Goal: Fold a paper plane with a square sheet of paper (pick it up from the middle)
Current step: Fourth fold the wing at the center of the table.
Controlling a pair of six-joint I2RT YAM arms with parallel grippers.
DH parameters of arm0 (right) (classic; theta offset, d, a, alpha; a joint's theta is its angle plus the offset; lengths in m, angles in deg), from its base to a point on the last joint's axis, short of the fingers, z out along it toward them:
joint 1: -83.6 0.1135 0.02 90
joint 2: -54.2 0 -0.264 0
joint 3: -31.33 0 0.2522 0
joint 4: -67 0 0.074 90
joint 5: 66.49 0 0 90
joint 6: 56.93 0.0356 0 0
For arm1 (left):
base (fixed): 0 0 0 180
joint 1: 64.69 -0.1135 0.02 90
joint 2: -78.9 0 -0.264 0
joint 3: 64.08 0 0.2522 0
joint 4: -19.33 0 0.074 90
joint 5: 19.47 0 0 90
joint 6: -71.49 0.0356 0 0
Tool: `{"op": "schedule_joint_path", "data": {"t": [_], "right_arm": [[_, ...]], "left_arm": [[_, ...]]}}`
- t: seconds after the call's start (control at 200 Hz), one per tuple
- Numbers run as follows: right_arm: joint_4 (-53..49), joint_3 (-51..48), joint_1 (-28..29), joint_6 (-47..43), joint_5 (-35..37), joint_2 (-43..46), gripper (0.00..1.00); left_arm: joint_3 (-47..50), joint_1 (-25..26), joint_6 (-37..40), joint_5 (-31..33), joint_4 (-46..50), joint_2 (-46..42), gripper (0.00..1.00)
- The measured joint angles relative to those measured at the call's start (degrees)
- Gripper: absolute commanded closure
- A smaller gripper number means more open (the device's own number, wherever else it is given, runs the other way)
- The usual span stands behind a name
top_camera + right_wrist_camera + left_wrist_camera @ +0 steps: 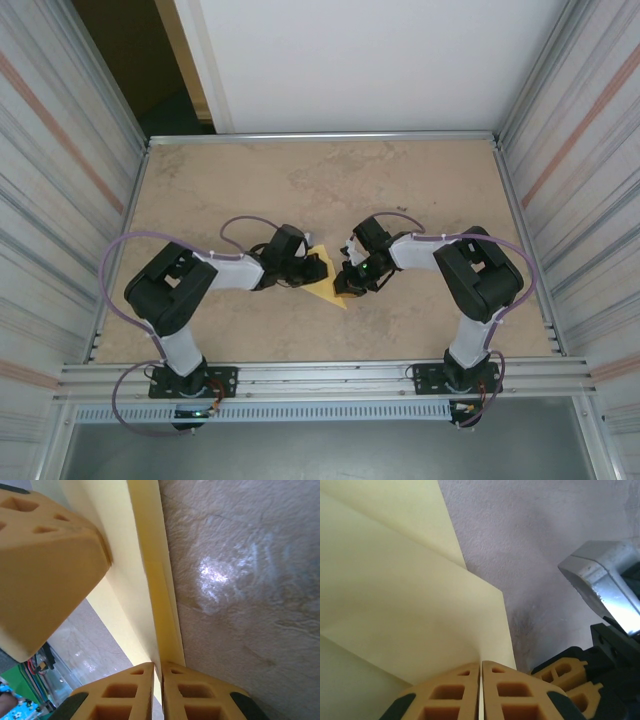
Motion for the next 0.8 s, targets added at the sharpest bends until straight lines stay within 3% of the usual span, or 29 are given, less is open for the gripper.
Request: {"op": "schedule_joint_path", "data": {"t": [0.802], "right_arm": [[-0.83,0.63,0.0,0.02,-0.39,-0.37,0.83]], "left_arm": [[1.68,-0.09,-4.55,4.96,0.76,-0.72,0.9]]}}
